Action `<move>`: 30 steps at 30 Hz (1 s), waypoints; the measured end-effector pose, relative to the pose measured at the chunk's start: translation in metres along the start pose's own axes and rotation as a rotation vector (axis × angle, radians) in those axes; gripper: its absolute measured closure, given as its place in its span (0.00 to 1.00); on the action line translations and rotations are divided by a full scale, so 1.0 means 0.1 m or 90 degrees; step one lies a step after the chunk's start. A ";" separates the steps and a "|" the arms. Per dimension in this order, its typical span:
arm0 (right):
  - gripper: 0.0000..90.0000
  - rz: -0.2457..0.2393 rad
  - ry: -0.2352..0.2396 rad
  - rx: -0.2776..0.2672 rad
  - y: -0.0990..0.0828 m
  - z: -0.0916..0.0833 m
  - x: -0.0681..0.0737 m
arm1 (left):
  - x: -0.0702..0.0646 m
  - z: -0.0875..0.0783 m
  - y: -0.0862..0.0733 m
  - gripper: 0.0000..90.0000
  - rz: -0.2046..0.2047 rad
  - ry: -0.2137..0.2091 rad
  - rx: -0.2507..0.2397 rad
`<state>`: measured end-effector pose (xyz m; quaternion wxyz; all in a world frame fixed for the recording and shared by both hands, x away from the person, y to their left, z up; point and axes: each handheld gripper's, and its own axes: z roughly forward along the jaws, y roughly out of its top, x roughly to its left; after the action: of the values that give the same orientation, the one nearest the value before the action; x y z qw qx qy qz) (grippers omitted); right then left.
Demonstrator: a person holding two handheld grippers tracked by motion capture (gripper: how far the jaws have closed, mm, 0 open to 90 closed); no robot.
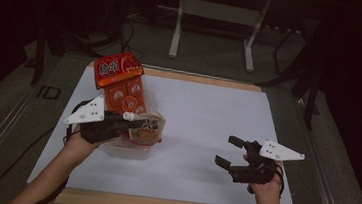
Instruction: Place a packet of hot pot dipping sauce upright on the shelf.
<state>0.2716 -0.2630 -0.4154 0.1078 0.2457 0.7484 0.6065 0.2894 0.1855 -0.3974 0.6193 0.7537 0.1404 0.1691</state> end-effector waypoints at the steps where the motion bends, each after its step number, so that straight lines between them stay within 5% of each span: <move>1: 0.16 0.001 0.001 0.001 0.00 0.00 0.00 | 0.01 -0.02 -0.02 0.98 -0.001 0.003 -0.001; 15: 0.17 0.000 0.013 -0.014 0.00 -0.02 0.01 | 0.09 -0.16 -0.29 0.98 -0.019 0.013 0.030; 30: 0.17 0.006 0.017 0.004 -0.03 0.04 0.01 | 0.06 -0.11 -0.69 0.98 -0.076 0.014 0.037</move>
<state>0.2720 -0.2601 -0.4189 0.0944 0.2413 0.7505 0.6079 0.2902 0.2111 -0.4622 0.6046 0.7598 0.1965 0.1363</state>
